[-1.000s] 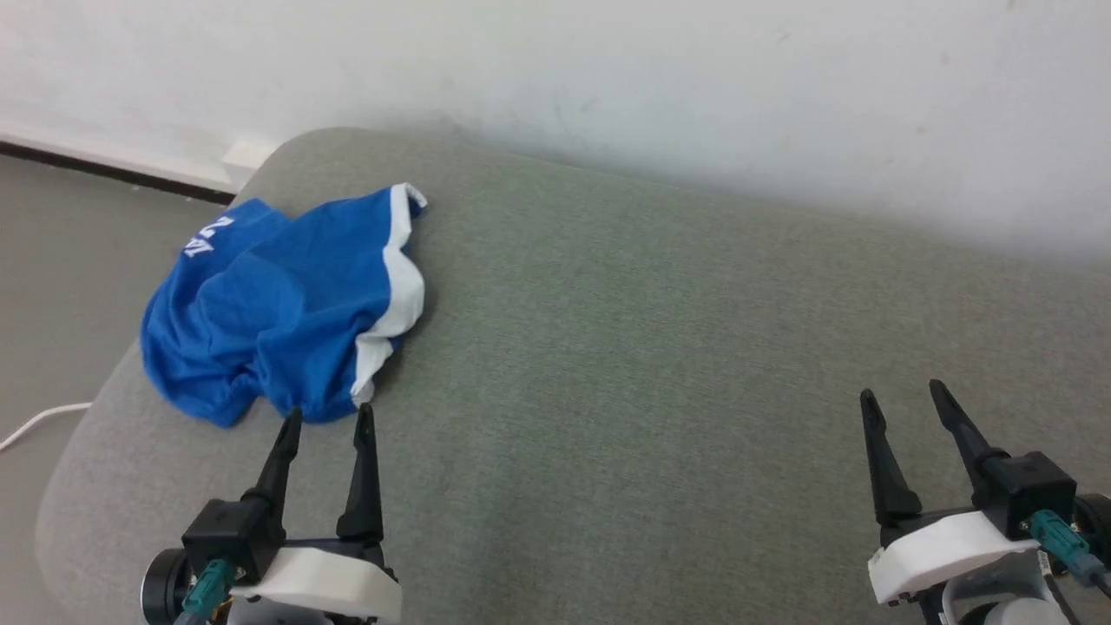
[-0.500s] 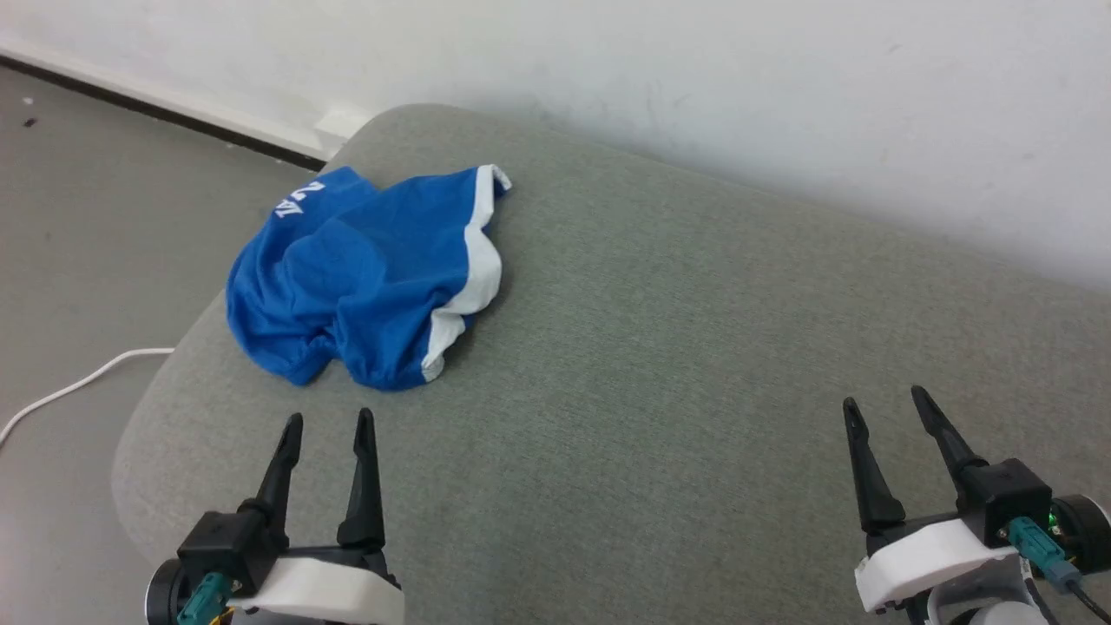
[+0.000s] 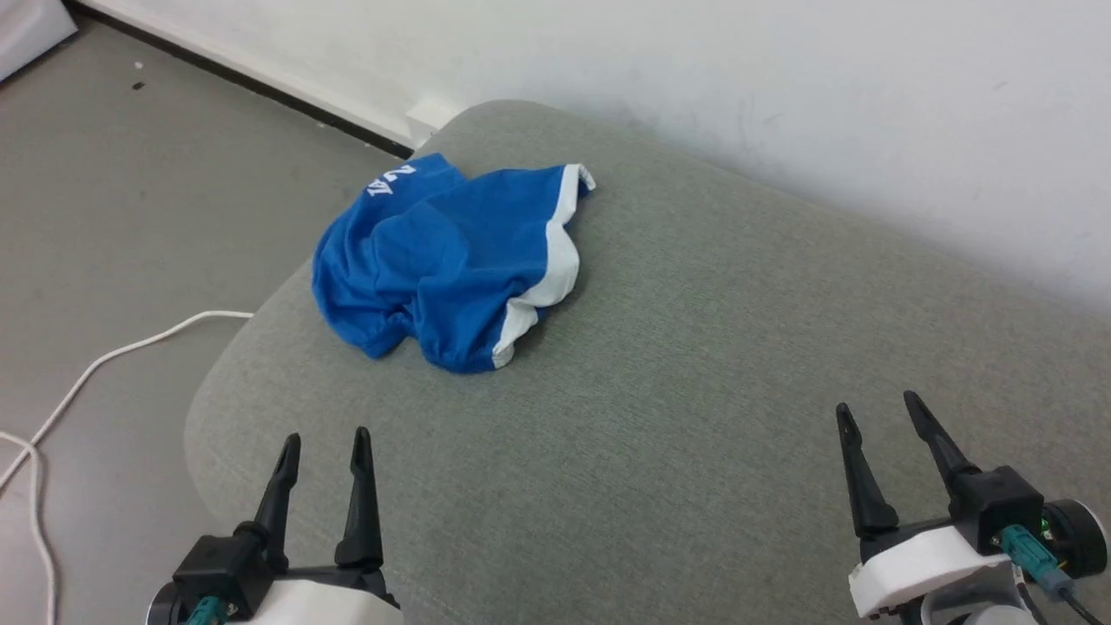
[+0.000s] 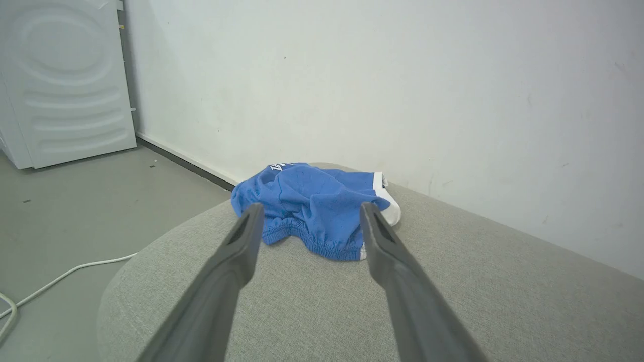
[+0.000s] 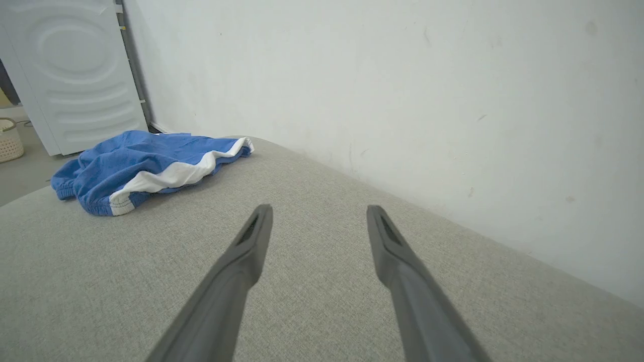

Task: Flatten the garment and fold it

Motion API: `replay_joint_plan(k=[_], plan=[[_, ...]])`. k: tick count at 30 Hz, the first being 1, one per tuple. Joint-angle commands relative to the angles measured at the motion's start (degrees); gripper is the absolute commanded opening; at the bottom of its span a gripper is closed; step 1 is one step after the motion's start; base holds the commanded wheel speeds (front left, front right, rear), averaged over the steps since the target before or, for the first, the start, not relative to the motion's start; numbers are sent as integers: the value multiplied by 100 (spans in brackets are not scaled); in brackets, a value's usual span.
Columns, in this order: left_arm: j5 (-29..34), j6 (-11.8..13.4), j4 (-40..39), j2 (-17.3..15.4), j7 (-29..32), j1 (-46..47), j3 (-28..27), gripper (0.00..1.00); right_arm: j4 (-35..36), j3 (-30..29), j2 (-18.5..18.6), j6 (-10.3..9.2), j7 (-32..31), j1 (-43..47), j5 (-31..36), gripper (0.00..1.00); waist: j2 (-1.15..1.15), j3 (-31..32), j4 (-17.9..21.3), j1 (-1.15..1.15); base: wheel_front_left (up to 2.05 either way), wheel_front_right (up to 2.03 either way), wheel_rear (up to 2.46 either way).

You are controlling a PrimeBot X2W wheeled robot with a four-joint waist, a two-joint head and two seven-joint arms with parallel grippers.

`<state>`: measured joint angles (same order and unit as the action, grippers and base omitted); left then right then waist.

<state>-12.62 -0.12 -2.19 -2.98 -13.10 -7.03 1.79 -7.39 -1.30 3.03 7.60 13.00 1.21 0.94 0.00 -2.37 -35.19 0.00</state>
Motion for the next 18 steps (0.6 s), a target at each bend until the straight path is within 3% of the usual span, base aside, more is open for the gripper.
replay_joint_plan(k=[1, 18], plan=[[-38, 22, -29, 10, -68, -90, -4, 100, -33, 19, -13, -10, 78, 2, -33, 100, 0, 29, -133, 0, 0, 0, 0], [-53, -29, -36, 11, -190, -175, 0, 100, -102, -2, -15, -11, 200, 65, -73, 100, 0, 117, -318, 0, 0, 0, 0]])
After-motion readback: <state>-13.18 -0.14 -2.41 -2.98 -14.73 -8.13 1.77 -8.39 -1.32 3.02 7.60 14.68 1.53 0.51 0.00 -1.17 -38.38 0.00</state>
